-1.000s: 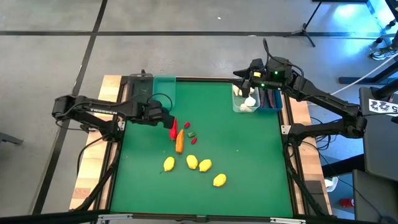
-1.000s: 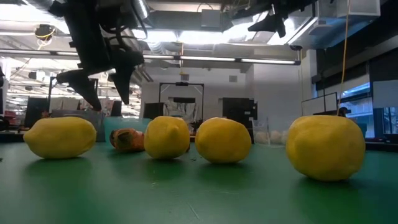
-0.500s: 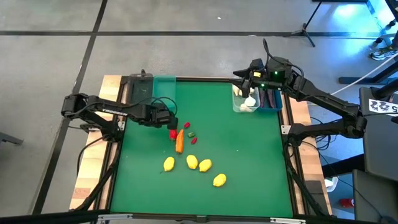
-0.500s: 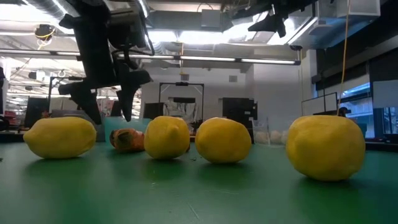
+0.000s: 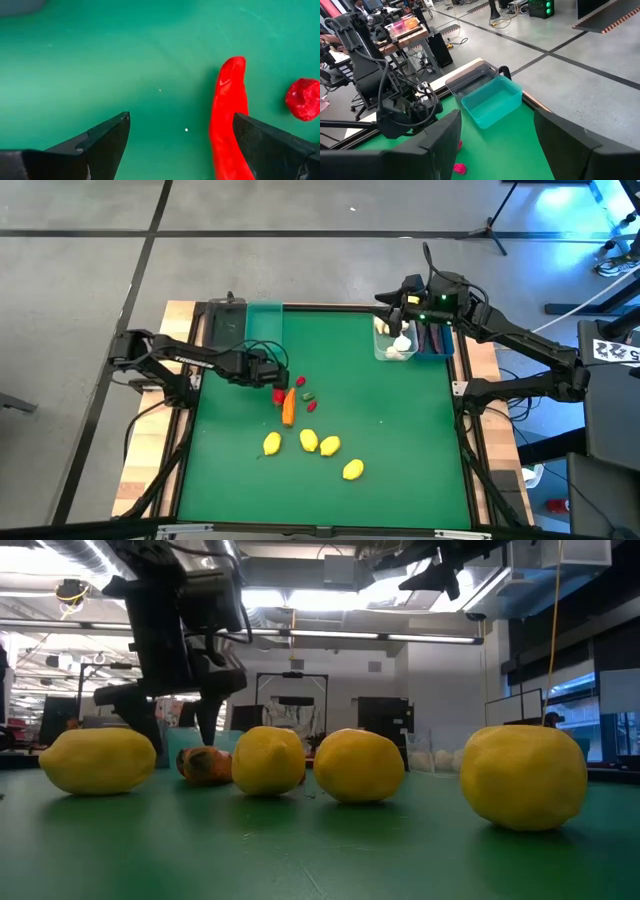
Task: Sort produce into baskets
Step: Put the red chilli pepper into the black bin
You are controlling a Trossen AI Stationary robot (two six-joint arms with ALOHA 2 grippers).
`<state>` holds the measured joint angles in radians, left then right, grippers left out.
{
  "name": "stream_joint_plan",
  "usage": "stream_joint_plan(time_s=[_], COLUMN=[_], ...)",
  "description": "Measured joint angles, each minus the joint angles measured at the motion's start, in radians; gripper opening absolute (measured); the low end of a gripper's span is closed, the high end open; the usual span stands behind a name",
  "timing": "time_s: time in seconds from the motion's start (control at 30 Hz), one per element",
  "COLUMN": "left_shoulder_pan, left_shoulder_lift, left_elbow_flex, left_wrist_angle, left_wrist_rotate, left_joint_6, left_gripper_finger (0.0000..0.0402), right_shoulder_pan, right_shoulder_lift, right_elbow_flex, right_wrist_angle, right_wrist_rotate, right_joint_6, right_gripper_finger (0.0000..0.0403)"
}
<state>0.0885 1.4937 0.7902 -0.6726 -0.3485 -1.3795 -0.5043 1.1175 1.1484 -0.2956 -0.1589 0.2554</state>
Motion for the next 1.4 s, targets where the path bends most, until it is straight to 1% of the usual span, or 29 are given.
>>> stream_joint_plan(time_s=[0.27, 0.6, 0.97, 1.2, 1.4], left_shoulder_pan=[-0.028, -0.03, -0.03, -0.03, -0.029], left_shoulder_lift=[0.03, 0.038, 0.037, 0.031, 0.017], left_elbow_flex=[0.0, 0.0, 0.0, 0.0, 0.001], left_wrist_angle=[0.122, 0.117, 0.117, 0.118, 0.155], left_wrist_rotate=[0.01, 0.019, 0.019, 0.019, 0.018], left_joint_6=[-0.004, -0.004, 0.094, 0.104, 0.161], left_gripper_finger=[0.0345, 0.0345, 0.0345, 0.0345, 0.0345], right_shoulder_pan=[0.0, 0.0, 0.0, 0.0, 0.0], right_shoulder_lift=[0.0, 0.0, 0.0, 0.0, 0.0], right_elbow_flex=[0.0, 0.0, 0.0, 0.0, 0.0], right_wrist_angle=[0.001, 0.0, 0.0, 0.0, 0.0], right_wrist_rotate=[0.009, 0.01, 0.01, 0.01, 0.01], right_joint_6=[0.0, -0.003, -0.003, -0.003, -0.003], right_gripper_finger=[0.0248, 0.0248, 0.0248, 0.0248, 0.0248])
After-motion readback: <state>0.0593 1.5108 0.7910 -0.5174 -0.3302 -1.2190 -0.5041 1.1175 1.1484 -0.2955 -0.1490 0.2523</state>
